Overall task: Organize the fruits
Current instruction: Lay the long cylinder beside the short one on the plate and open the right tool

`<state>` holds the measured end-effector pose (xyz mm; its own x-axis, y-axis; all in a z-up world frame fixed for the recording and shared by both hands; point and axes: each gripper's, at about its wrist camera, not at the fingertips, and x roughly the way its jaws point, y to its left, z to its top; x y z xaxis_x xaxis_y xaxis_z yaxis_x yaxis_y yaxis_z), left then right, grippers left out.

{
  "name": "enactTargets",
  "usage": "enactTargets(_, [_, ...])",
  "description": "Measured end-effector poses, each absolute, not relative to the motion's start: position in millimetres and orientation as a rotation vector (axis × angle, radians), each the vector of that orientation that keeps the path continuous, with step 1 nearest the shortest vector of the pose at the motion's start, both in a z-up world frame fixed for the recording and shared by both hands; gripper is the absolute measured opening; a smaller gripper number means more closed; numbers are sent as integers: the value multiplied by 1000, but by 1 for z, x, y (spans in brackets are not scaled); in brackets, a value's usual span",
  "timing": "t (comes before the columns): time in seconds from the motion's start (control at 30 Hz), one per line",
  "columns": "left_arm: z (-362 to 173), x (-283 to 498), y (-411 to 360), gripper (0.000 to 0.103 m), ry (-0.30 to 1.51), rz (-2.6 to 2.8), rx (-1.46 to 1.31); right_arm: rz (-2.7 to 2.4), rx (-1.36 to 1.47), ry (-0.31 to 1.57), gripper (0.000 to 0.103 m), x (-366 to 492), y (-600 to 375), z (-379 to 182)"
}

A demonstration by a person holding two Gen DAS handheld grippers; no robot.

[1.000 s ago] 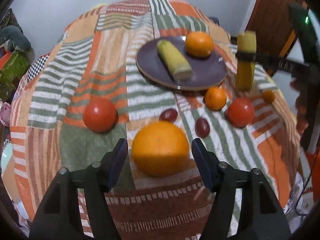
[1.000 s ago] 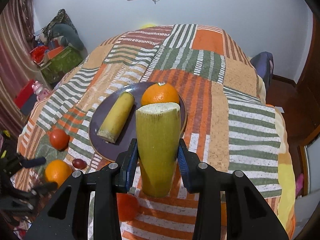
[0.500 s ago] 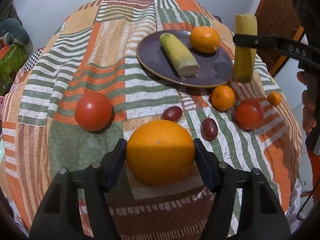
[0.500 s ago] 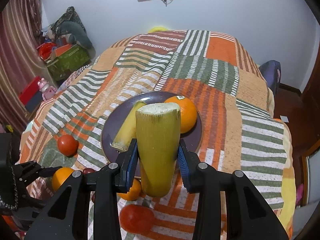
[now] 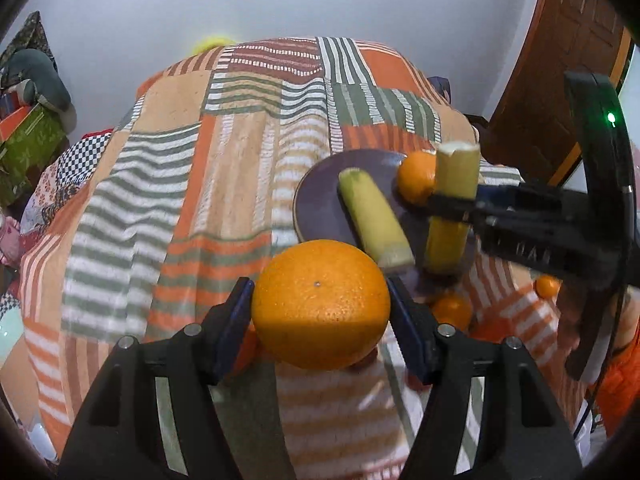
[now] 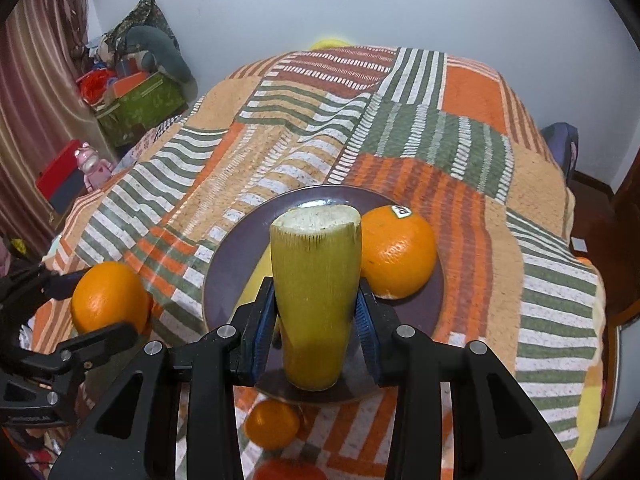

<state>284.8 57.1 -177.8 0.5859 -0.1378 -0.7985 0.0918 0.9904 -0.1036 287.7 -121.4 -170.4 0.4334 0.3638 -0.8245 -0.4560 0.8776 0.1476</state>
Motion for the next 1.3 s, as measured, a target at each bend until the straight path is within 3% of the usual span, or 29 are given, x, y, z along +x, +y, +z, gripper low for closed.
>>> enactTargets(0.63, [-207, 376, 56, 66, 986, -99, -66, 521, -148, 1020, 35, 319, -108, -179])
enactTargets(0.9, [-215, 381, 48, 66, 993, -91, -18, 520, -120, 1031, 36, 317, -111, -179])
enactTargets(1.0, [-215, 383, 45, 66, 1004, -82, -16, 509, -116, 1008, 43, 314, -115, -175])
enactTargets(1.3, [-202, 377, 40, 68, 965, -89, -11, 488, -161, 954, 43, 297, -120, -160])
